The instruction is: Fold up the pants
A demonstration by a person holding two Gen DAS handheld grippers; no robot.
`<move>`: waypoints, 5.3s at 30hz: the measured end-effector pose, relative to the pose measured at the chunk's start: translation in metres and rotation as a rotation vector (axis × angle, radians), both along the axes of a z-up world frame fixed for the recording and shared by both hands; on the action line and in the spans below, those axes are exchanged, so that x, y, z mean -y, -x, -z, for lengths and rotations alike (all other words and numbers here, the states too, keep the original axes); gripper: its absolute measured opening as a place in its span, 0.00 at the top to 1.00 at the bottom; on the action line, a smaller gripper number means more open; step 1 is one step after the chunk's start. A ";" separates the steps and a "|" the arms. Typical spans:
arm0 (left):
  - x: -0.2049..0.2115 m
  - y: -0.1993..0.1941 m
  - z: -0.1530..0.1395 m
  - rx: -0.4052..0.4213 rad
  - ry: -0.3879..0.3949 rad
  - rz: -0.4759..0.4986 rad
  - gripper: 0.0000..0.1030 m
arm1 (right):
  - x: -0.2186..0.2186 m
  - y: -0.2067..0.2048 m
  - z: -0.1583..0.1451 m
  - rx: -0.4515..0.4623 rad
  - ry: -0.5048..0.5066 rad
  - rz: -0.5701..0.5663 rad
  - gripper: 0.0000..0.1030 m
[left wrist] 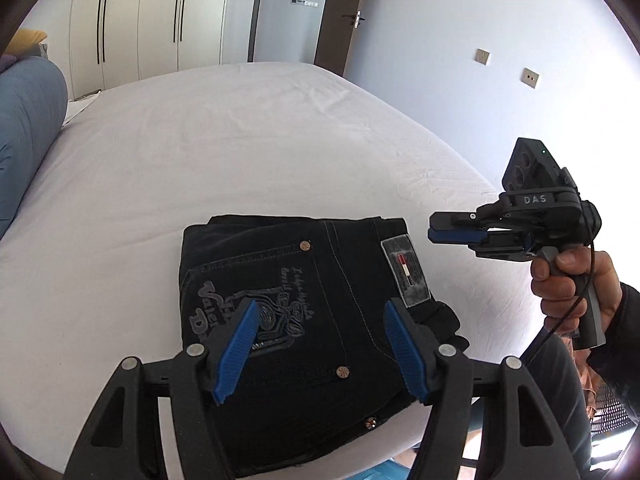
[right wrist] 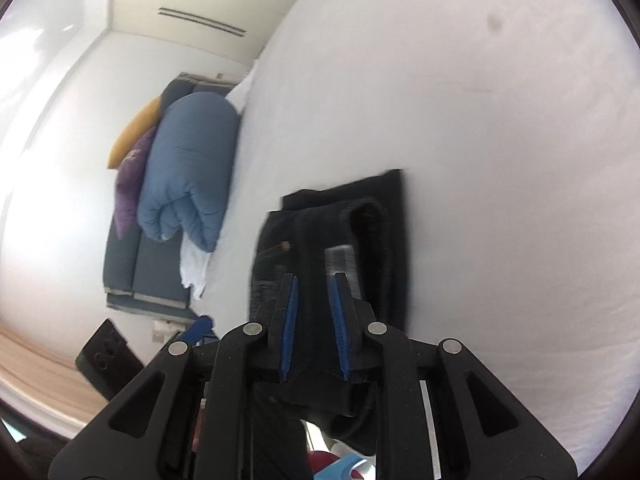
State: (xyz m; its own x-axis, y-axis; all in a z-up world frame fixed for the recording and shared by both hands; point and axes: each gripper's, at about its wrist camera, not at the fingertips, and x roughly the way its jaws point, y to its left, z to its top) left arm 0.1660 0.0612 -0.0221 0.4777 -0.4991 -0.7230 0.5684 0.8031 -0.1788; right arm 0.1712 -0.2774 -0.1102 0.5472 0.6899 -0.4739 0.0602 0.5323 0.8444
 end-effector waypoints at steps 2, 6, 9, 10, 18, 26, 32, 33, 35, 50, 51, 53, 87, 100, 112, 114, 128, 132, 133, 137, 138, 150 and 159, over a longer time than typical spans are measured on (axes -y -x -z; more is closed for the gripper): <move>-0.006 -0.025 0.001 -0.042 0.037 0.015 0.44 | -0.023 -0.019 -0.014 0.038 -0.037 -0.049 0.84; -0.019 -0.092 0.025 -0.245 0.181 0.006 0.82 | -0.058 -0.047 -0.007 0.011 -0.051 -0.096 0.84; -0.015 -0.125 0.057 -0.337 0.174 0.001 0.93 | -0.064 -0.061 0.032 -0.104 -0.052 -0.072 0.85; -0.013 -0.128 0.065 -0.344 0.144 0.010 0.95 | -0.062 -0.062 0.045 -0.138 -0.043 -0.064 0.91; -0.044 -0.111 0.097 -0.424 0.217 0.021 0.99 | -0.044 -0.050 0.091 -0.170 -0.116 0.000 1.00; -0.046 -0.052 0.100 -0.325 0.099 -0.030 0.98 | -0.065 -0.034 0.081 -0.187 0.002 -0.054 1.00; -0.044 -0.039 0.098 -0.308 0.058 -0.076 0.98 | -0.073 -0.001 0.084 -0.196 -0.022 -0.027 1.00; -0.041 -0.037 0.097 -0.298 0.038 -0.075 0.98 | -0.076 0.006 0.083 -0.194 -0.015 -0.024 1.00; -0.033 -0.036 0.095 -0.284 0.003 -0.073 0.98 | -0.081 0.015 0.079 -0.188 0.005 -0.015 1.00; -0.021 -0.023 0.092 -0.251 -0.059 -0.086 0.98 | -0.112 0.044 0.002 -0.027 0.091 -0.115 0.93; -0.018 -0.023 0.091 -0.250 -0.062 -0.087 0.98 | -0.120 0.038 0.001 -0.024 0.100 -0.136 0.93; -0.016 -0.019 0.091 -0.244 -0.071 -0.089 0.98 | -0.131 0.027 0.011 -0.062 0.136 -0.163 0.93; -0.090 -0.069 0.076 -0.336 0.030 -0.199 0.08 | -0.049 0.014 0.055 -0.142 0.015 0.103 0.22; -0.079 -0.101 0.101 -0.495 0.068 -0.080 0.35 | -0.096 -0.072 0.086 -0.236 0.028 -0.021 0.57; -0.061 -0.098 0.094 -0.524 0.055 -0.078 0.75 | -0.105 -0.080 0.077 -0.202 0.127 -0.028 0.81; -0.059 -0.094 0.089 -0.502 0.048 -0.083 0.79 | -0.104 -0.076 0.067 -0.182 0.151 -0.033 0.83; -0.061 -0.111 0.019 -0.369 0.124 -0.096 0.83 | -0.105 -0.105 -0.007 -0.008 0.231 -0.057 0.85; -0.041 -0.142 0.014 -0.356 0.121 -0.094 0.83 | -0.082 -0.137 -0.021 0.006 0.261 -0.057 0.85; -0.034 -0.151 0.017 -0.364 0.119 -0.094 0.83 | -0.075 -0.145 -0.021 0.001 0.264 -0.053 0.85; -0.010 -0.176 0.041 -0.392 0.079 -0.075 0.82 | -0.039 -0.172 -0.003 -0.058 0.254 -0.030 0.85; -0.004 -0.179 0.049 -0.404 0.072 -0.068 0.82 | -0.030 -0.178 0.005 -0.078 0.260 -0.024 0.85; -0.001 -0.188 0.095 -0.394 0.036 -0.144 0.43 | 0.020 -0.182 0.086 -0.132 0.110 0.049 0.70; -0.035 -0.131 0.066 -0.223 0.008 -0.211 0.29 | 0.042 -0.135 0.069 -0.079 0.172 0.179 0.36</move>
State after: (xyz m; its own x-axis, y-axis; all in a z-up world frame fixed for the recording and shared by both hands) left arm 0.2974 0.0961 -0.0879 0.4009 -0.4118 -0.8183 0.3351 0.8973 -0.2874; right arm 0.3064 -0.3192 -0.1796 0.6102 0.4909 -0.6219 0.2284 0.6427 0.7313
